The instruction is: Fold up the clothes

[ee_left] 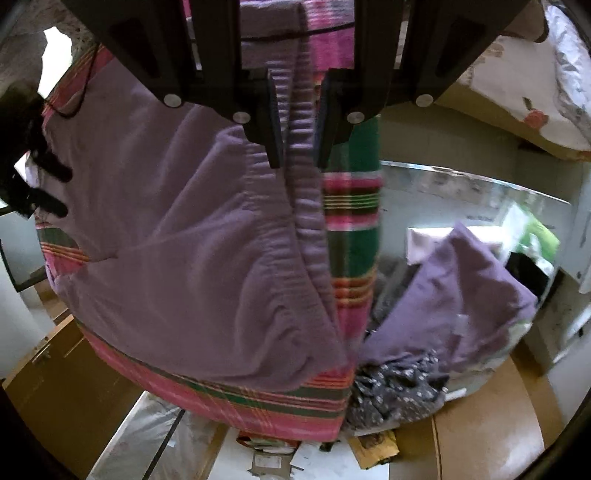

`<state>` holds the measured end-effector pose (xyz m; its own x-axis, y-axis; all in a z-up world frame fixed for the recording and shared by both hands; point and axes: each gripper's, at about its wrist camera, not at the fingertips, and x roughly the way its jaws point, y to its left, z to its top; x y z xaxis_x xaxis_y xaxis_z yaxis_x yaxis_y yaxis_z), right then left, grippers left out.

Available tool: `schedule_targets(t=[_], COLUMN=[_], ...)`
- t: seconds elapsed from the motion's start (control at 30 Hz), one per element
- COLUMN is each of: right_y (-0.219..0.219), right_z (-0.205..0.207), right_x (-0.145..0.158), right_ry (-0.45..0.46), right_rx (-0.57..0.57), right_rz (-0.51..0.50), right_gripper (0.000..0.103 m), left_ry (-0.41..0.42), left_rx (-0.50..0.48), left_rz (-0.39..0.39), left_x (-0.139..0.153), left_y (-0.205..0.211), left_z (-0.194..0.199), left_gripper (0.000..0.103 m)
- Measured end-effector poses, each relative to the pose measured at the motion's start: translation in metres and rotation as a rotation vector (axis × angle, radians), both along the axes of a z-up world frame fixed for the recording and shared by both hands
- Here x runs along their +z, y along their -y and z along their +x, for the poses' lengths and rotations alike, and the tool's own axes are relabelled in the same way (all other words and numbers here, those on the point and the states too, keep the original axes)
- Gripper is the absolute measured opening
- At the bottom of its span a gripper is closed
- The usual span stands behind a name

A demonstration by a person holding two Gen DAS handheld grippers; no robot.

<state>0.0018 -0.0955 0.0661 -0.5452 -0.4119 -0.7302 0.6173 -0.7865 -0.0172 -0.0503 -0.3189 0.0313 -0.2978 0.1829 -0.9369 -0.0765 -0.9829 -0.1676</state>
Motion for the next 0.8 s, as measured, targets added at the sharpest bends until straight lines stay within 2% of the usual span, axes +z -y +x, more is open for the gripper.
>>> schedule_targets(t=[0.2,0.33,0.37,0.47,0.6,0.7,0.8], right_y=[0.014,0.017,0.018,0.021,0.031,0.042,0.053], right_z=[-0.001,-0.004,-0.005,-0.007,-0.012,-0.014,-0.007], right_x=[-0.009,-0.011,-0.011,-0.011,-0.014,-0.02,-0.023], right_ry=[0.033,0.07,0.076,0.091,0.119,0.156,0.16], right_rx=[-0.004,-0.005,-0.008,-0.002,-0.005,-0.005,0.009], right_rz=[-0.027,-0.067,-0.076,-0.111,-0.15,-0.157,-0.158], right_gripper=[0.039,0.039,0.039,0.039,0.039,0.039,0.039], left_ry=[0.024,0.052,0.063,0.047,0.003,-0.01,-0.019], left_rx=[0.037,0.003,0.0,0.024,0.128,0.175,0.163], left_rz=[0.093,0.087,0.079,-0.068,-0.053,-0.012,0.05], left_x=[0.0,0.014,0.018,0.043,0.071,0.065,0.048], left_y=[0.008,0.009,0.01,0.018,0.056,0.063,0.047], left_z=[-0.004,0.011,0.016,0.045,0.083,0.087,0.076], left_gripper=[0.017,0.017,0.017,0.017,0.018,0.02,0.02])
